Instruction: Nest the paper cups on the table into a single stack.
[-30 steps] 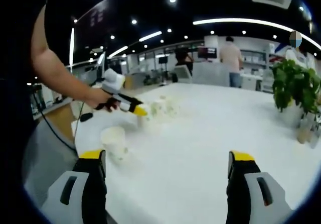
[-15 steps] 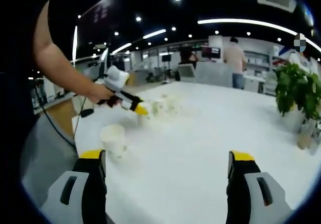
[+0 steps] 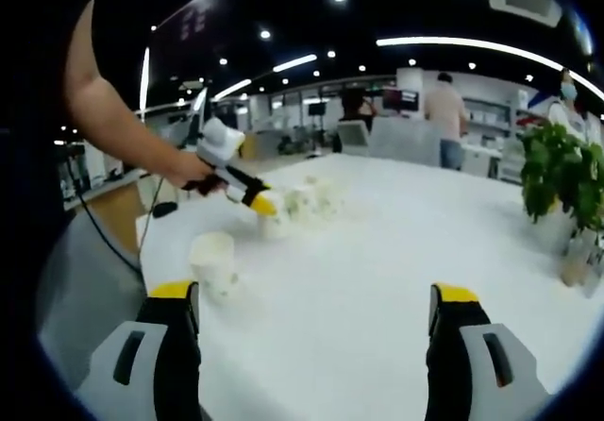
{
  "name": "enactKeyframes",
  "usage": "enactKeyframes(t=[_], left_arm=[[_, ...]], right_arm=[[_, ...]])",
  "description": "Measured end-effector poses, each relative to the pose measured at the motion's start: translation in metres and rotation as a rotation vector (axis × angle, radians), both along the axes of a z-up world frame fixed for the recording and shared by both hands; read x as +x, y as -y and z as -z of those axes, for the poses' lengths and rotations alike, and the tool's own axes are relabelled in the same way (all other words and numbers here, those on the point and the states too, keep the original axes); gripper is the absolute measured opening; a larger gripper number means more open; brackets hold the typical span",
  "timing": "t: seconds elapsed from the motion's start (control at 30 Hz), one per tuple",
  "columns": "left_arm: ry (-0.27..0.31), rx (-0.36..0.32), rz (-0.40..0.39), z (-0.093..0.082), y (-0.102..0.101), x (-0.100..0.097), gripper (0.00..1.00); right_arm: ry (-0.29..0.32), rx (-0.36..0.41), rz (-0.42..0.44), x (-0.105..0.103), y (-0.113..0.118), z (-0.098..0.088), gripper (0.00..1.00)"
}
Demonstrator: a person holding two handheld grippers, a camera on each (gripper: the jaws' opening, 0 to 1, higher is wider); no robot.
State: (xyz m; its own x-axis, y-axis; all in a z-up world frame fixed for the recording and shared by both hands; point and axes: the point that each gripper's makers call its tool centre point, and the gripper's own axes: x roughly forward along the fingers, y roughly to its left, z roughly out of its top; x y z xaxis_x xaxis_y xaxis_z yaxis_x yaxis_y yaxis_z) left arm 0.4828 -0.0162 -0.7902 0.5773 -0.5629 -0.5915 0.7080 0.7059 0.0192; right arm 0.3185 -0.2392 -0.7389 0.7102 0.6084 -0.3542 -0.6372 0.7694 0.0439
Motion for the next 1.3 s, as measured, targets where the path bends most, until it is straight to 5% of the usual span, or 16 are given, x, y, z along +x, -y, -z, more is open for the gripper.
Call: enactKeyframes(t=[0.53,1.3], left_arm=[[0.000,-0.003,0.051,-0.017,0.005,-0.015,0.38],[-0.002,-0.038,0.065,-0.083,-0.006,-0.004,0.38]], right_arm=[[0.016,-0.008,-0.003,0.002,0.001,-0.006,1.00],[0.041,0.011,0.004,0.000,0.001,-0.021,1.00]])
